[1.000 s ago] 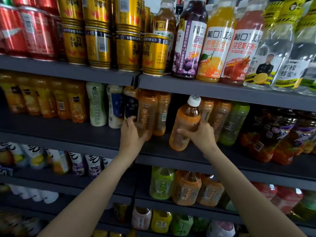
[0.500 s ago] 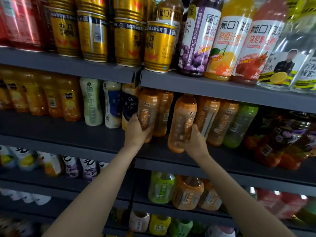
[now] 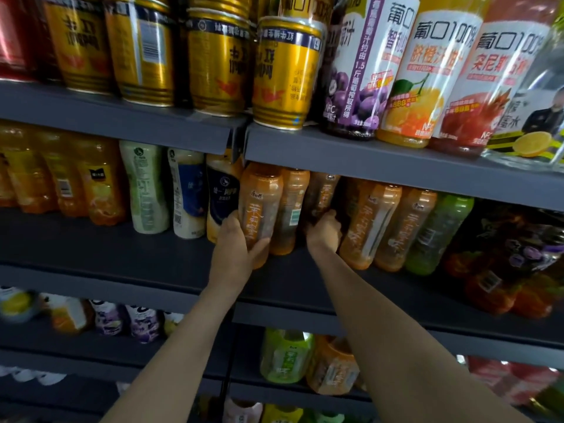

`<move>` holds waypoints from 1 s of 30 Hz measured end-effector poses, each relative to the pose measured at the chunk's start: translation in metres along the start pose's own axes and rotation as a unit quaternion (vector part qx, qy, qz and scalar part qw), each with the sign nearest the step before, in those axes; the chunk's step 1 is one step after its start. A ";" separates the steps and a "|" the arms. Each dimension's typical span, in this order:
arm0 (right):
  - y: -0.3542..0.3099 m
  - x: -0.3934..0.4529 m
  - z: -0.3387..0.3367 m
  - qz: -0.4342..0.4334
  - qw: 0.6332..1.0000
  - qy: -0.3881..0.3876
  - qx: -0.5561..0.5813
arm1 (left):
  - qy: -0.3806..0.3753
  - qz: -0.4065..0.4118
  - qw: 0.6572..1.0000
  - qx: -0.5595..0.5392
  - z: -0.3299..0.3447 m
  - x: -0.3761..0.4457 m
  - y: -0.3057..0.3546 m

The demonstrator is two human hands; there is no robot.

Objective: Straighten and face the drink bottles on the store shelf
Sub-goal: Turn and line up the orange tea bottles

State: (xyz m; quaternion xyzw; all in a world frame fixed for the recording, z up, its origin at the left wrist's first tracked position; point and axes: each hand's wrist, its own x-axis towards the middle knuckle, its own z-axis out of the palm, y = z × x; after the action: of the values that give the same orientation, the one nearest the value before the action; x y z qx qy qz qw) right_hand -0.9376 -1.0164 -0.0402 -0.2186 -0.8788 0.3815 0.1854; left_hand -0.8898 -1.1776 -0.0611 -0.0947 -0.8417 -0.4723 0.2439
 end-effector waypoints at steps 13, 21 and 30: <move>0.010 -0.044 0.001 -0.110 0.946 -0.183 0.245 | -0.013 -0.020 1.000 0.016 -0.001 -0.001 0.002; 0.009 -0.046 0.011 -0.106 0.969 -0.055 0.217 | -0.061 -0.049 0.997 0.014 -0.010 0.000 0.014; 0.016 -0.006 -0.007 -0.046 0.990 -0.042 0.124 | -0.144 -0.070 0.987 0.021 -0.013 -0.001 0.033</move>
State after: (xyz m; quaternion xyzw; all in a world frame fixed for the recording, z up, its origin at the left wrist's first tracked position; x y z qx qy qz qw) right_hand -0.9255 -1.0057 -0.0483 -0.1373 -0.8409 0.4873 0.1911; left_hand -0.8723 -1.1708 -0.0312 -0.0970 -0.8825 -0.4516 0.0884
